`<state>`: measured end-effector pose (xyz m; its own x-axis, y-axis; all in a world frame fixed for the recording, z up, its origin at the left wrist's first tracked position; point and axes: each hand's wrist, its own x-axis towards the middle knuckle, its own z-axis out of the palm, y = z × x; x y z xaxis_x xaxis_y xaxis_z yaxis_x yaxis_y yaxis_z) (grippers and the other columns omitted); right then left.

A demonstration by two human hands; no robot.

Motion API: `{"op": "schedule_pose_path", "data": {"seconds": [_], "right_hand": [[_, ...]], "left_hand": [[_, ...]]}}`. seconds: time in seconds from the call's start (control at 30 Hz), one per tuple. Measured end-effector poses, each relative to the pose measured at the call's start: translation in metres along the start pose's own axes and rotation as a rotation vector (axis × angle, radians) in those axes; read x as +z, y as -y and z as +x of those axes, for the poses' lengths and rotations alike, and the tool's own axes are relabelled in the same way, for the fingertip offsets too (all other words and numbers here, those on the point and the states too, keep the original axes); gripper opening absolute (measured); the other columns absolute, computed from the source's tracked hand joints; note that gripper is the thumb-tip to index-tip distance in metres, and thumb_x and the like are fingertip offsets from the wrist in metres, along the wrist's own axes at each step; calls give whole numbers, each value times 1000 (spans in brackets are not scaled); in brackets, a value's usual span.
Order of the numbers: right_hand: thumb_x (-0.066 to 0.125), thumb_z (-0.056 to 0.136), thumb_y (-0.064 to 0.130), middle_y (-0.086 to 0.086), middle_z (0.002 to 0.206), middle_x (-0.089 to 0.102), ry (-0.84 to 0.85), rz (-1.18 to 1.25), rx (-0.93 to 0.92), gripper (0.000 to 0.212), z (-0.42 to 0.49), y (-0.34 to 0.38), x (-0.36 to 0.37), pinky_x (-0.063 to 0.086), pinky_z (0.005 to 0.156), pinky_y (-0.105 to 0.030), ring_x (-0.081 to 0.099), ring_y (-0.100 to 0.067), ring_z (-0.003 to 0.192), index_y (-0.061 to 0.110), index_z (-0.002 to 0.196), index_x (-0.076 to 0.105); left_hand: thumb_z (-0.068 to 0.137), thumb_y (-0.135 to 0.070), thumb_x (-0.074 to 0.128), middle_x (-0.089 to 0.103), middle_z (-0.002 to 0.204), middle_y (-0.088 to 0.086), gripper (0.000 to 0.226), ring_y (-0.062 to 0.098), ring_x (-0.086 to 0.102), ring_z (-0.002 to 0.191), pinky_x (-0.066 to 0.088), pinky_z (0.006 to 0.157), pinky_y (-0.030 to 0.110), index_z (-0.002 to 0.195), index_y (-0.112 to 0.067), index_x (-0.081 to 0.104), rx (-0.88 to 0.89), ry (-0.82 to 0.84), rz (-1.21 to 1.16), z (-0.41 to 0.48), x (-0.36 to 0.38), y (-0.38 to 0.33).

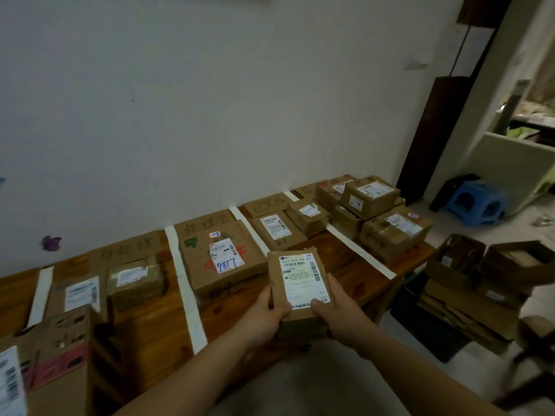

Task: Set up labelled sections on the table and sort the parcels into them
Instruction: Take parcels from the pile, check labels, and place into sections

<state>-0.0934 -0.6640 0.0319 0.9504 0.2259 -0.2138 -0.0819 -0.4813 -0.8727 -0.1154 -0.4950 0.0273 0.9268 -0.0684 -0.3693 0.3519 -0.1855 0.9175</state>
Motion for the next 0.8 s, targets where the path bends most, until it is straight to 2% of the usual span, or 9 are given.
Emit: {"op": "schedule_pose_path", "data": {"seconds": [0.1,0.23,0.33,0.4,0.5,0.6,0.7,0.8], "right_hand": [[50,97,20,5,145,43,-29,-51,28,56,25,-10,-19,46,101,-42,42,-21,133,35,144,22],[56,94,20,9,139,50,-31,-90,35,53,66,-23,-47,46,99,-36,45,-17,131,35,140,34],[58,93,20,9,137,52,13,-106,51,53,106,-40,-71,44,101,-38,46,-17,130,36,138,37],[58,93,21,9,141,48,61,-140,55,57,135,-55,-87,41,104,-39,43,-18,133,35,142,32],[56,95,24,5,149,40,162,-218,69,67,180,-81,-110,36,108,-38,38,-20,137,30,150,19],[52,97,29,0,151,34,243,-290,102,75,211,-109,-130,34,106,-33,37,-22,135,24,153,3],[48,98,25,5,146,41,303,-281,29,66,228,-132,-147,36,100,-25,42,-16,131,29,152,9],[50,97,24,5,150,38,298,-296,-28,61,239,-150,-158,36,106,-31,37,-14,136,37,148,19]], "left_hand": [[95,-15,51,46,142,-1,57,21,44,132,39,104,35,145,-27,27,-23,-10,-19,29,16,-12],[94,-14,52,49,139,0,59,23,46,129,41,107,40,145,-30,27,-72,4,-59,78,30,-20],[94,-14,52,53,128,-2,59,18,54,112,52,88,34,145,-31,27,-107,25,-102,119,44,-23],[94,-16,52,53,131,0,60,18,55,110,52,80,30,146,-31,25,-137,-3,-96,144,58,-24],[93,-19,55,48,140,0,65,22,49,124,47,100,41,146,-35,22,-164,-74,-84,183,82,-19],[92,-22,56,46,143,-2,68,21,46,128,39,108,43,148,-36,18,-222,-120,-28,213,107,-16],[94,-25,54,42,146,-4,67,19,41,132,35,111,36,148,-35,14,-248,-128,48,233,129,-18],[93,-25,57,34,150,-9,80,15,35,137,32,110,30,148,-37,1,-204,-115,183,245,144,-21]]}}
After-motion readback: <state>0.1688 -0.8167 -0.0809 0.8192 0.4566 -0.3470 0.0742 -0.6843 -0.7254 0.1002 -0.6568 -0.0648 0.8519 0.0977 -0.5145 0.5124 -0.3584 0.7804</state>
